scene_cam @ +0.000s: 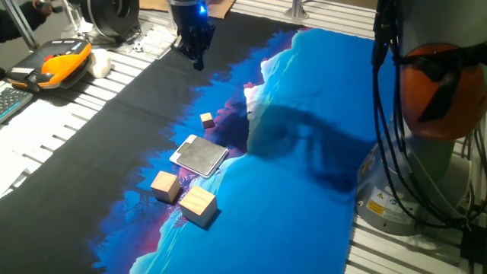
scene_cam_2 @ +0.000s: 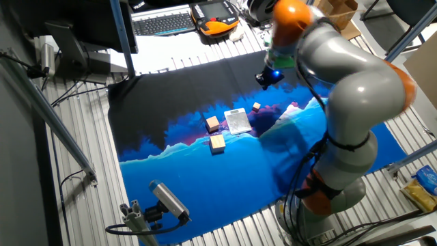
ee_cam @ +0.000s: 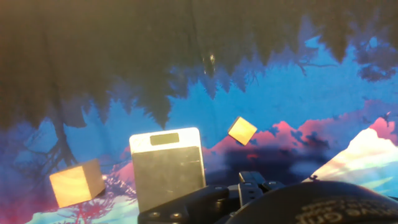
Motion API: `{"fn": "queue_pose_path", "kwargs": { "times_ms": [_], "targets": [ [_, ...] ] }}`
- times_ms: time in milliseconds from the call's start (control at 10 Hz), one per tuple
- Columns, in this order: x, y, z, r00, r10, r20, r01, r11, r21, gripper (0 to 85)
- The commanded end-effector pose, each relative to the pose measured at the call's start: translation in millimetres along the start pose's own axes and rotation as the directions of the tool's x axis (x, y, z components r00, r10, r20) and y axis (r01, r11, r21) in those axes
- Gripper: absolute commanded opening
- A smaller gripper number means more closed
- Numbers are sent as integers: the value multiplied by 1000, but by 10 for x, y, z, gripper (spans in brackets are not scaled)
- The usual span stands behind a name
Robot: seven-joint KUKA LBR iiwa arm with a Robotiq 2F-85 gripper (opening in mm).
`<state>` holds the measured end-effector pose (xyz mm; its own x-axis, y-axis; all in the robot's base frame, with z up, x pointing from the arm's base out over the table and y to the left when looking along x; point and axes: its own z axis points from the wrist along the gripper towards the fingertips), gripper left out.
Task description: Place the block on the scale
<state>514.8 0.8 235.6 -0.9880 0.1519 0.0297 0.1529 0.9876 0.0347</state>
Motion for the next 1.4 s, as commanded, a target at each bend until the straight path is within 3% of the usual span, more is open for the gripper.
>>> {"fn": "queue_pose_path", "kwargs": {
  "times_ms": [0, 200, 300, 400, 500, 600, 700, 800, 1000, 1100, 1300],
  "targets": [
    [-1, -2, -1, 1000, 5, -3, -5, 1000, -10, 0],
    [-1, -2, -1, 999, 15, -35, -16, 1000, -21, 0],
    [-1, -2, -1, 999, 16, -52, -16, 1000, -6, 0],
    [-1, -2, -1, 999, 17, -29, -16, 999, 28, 0],
    [-1, -2, -1, 999, 24, 21, -25, 998, 63, 0],
    [-1, -2, -1, 998, 29, 56, -33, 996, 79, 0],
    [-1, -2, -1, 999, 31, 39, -33, 998, 59, 0],
    [-1, -2, -1, 1000, 5, 0, -5, 998, 69, 0],
    [-1, -2, -1, 1000, 10, -2, -9, 996, 86, 0],
    [-56, 8, 67, 1000, 22, -1, -22, 995, 95, 0],
    [-180, 0, 361, 999, 41, -12, -39, 991, 125, 340]
  ]
}}
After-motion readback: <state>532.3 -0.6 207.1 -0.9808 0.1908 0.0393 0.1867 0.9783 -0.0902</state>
